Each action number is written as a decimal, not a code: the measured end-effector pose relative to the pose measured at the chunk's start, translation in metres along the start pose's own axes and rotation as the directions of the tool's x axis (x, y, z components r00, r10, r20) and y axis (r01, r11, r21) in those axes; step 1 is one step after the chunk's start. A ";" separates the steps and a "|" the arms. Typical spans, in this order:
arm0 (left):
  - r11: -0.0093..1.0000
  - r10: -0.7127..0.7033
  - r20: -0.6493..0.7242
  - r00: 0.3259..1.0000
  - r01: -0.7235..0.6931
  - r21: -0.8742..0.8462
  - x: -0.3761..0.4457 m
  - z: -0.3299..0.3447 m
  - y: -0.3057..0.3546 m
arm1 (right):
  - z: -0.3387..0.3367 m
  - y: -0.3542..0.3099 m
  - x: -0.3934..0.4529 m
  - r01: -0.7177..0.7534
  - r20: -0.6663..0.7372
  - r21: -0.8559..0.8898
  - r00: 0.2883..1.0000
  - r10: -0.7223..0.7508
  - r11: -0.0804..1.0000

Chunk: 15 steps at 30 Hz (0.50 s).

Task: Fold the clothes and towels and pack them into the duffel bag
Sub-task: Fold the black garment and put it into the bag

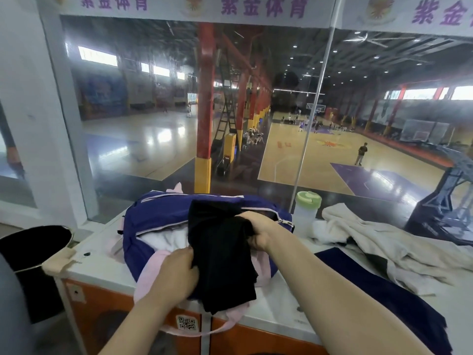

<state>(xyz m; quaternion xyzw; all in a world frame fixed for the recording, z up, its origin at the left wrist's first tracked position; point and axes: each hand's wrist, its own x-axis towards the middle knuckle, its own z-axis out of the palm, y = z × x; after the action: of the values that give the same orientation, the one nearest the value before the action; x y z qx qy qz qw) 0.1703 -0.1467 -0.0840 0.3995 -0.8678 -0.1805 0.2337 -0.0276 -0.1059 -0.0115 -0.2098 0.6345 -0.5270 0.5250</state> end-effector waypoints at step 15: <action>0.950 0.311 -0.056 0.949 -0.309 0.042 -0.013 0.010 -0.006 | -0.012 -0.022 0.063 0.210 -0.212 -0.642 0.876 -0.434 0.737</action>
<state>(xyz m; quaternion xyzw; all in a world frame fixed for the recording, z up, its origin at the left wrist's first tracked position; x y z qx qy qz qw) 0.1757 -0.1387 -0.0986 0.2676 -0.9149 -0.1149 0.2795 -0.0675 -0.1601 -0.0218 -0.3769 0.8035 -0.4106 0.2092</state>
